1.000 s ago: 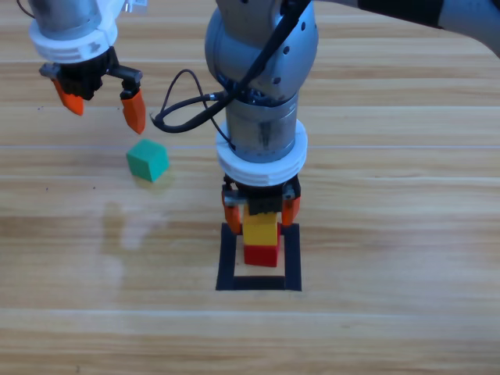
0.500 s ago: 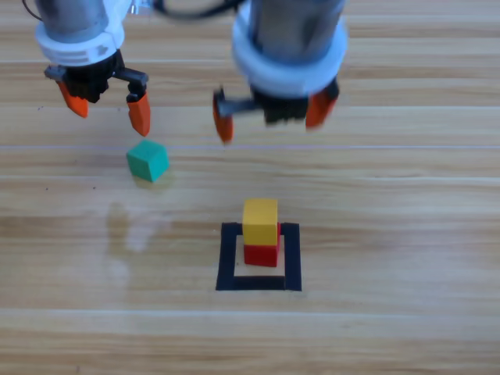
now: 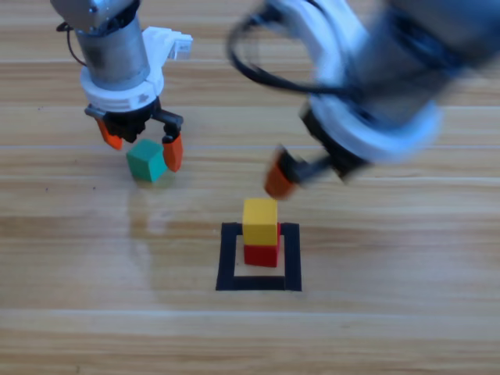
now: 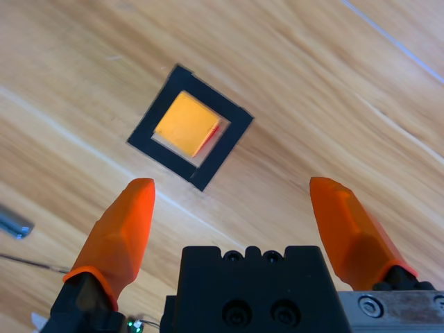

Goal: Stack the blocks in the rectangular block: red at the bottom, yellow in the middle, green on top

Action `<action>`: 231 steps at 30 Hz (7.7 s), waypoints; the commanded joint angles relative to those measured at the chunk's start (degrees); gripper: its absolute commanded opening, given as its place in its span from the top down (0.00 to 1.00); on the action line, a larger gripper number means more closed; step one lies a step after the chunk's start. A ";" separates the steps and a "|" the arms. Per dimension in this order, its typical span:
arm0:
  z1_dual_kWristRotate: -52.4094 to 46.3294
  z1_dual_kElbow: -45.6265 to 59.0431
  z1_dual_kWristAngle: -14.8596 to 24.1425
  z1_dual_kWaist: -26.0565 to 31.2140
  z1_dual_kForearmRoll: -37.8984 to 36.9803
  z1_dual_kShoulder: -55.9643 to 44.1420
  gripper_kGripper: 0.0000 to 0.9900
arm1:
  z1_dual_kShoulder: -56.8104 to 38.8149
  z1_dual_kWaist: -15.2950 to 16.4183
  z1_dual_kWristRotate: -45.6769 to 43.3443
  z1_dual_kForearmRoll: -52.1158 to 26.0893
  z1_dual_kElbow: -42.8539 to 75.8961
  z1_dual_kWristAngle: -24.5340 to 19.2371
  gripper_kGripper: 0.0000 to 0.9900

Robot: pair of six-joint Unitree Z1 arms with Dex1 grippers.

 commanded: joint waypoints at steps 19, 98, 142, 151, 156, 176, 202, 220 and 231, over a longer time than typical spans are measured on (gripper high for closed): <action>2.27 2.68 0.68 3.01 -7.76 9.23 0.03 | -30.94 -6.15 -34.45 -19.82 33.33 22.23 0.01; -44.05 -18.59 4.90 -26.52 16.68 3.70 1.00 | -30.51 -11.51 -34.80 -17.36 32.63 27.50 0.01; -43.61 -19.73 5.17 -26.78 15.89 7.39 1.00 | -29.01 -11.68 -34.80 -17.28 32.45 27.76 0.01; -43.61 -19.91 5.17 -26.78 15.62 7.74 1.00 | -28.22 -11.68 -34.80 -17.19 32.01 27.94 0.01; -43.61 -20.00 5.17 -26.78 15.62 7.83 1.00 | -28.22 -11.68 -34.80 -17.01 32.01 28.03 0.01; -44.05 -19.91 5.17 -27.05 15.71 6.24 0.00 | -27.78 -11.68 -34.89 -16.75 31.92 28.11 0.01; -44.40 31.68 22.92 -44.45 -11.36 -45.44 0.00 | -27.69 -11.60 -34.97 -15.25 30.34 25.48 0.01; -40.18 37.66 22.66 -46.29 -18.13 -44.64 0.00 | -27.69 -11.60 -34.89 -14.73 29.73 26.44 0.01; -24.54 12.96 9.39 -13.86 -2.84 -15.55 0.00 | -27.52 -11.68 -34.54 -14.73 29.64 26.80 0.01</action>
